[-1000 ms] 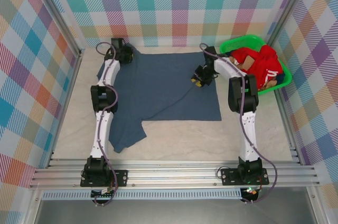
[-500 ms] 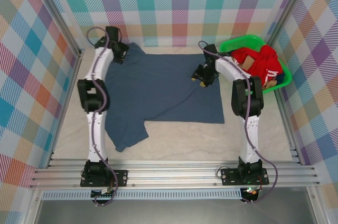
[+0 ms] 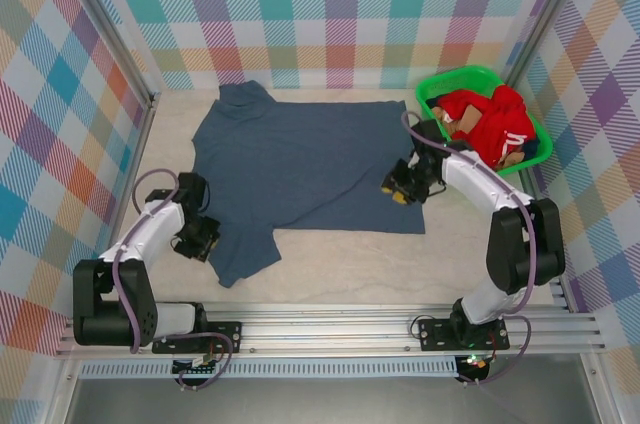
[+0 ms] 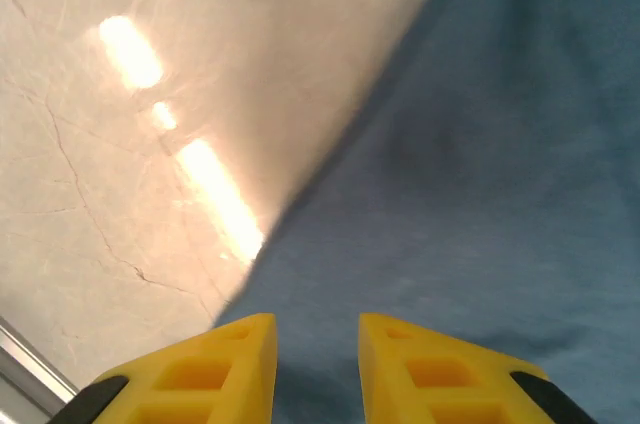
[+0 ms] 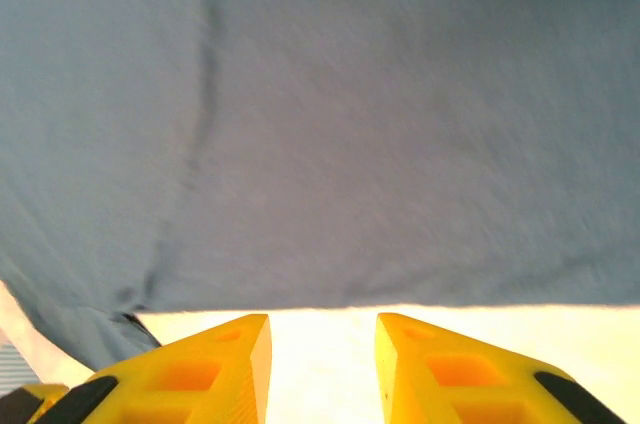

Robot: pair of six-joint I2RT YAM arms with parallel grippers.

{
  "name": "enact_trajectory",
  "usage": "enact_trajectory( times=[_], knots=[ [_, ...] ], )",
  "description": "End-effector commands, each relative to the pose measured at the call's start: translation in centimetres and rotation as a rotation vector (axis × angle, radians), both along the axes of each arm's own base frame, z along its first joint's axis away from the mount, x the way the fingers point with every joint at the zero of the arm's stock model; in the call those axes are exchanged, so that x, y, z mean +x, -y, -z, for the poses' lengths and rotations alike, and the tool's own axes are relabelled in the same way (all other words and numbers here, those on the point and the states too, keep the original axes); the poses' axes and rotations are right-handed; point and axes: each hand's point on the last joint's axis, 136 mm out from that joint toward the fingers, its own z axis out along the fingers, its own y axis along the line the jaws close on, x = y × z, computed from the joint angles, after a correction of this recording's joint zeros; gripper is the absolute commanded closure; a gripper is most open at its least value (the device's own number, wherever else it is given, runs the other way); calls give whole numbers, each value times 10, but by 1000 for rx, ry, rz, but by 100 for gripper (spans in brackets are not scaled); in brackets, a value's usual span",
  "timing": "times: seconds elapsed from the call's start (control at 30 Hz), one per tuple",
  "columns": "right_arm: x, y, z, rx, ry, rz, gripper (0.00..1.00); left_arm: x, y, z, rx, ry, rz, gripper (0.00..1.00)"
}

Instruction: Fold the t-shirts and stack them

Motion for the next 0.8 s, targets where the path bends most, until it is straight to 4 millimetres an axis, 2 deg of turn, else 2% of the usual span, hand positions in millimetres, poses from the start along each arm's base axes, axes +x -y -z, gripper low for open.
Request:
enact_trajectory(
  times=[0.0, 0.1, 0.17, 0.4, 0.47, 0.53, 0.6, 0.7, 0.77],
  knots=[
    [-25, -4, 7, 37, -40, -48, 68, 22, 4, 15, -35, 72, -23, 73],
    [-34, -1, 24, 16, -85, -56, 69, 25, -4, 28, 9, 29, -1, 74],
    [-35, 3, 32, -9, -96, -56, 69, 31, -14, 29, 63, 18, 36, 75],
    [-27, 11, 41, -76, -104, -51, 70, 76, -39, 11, 190, 68, 167, 75],
    [-26, 11, 41, -78, -105, -53, 70, 80, -40, 6, 192, 62, 184, 75],
    [-26, 11, 38, -79, -97, -57, 70, 75, -37, 0, 182, 52, 188, 72],
    [-26, 13, 32, -83, -78, -57, 70, 62, -36, -12, 192, 49, 193, 63],
    [-27, 13, 25, -79, -53, -65, 69, 33, -30, -26, 195, 38, 193, 59],
    [-30, 13, 19, -70, -40, -74, 68, 4, -19, -23, 155, -14, 189, 59]
  ],
)
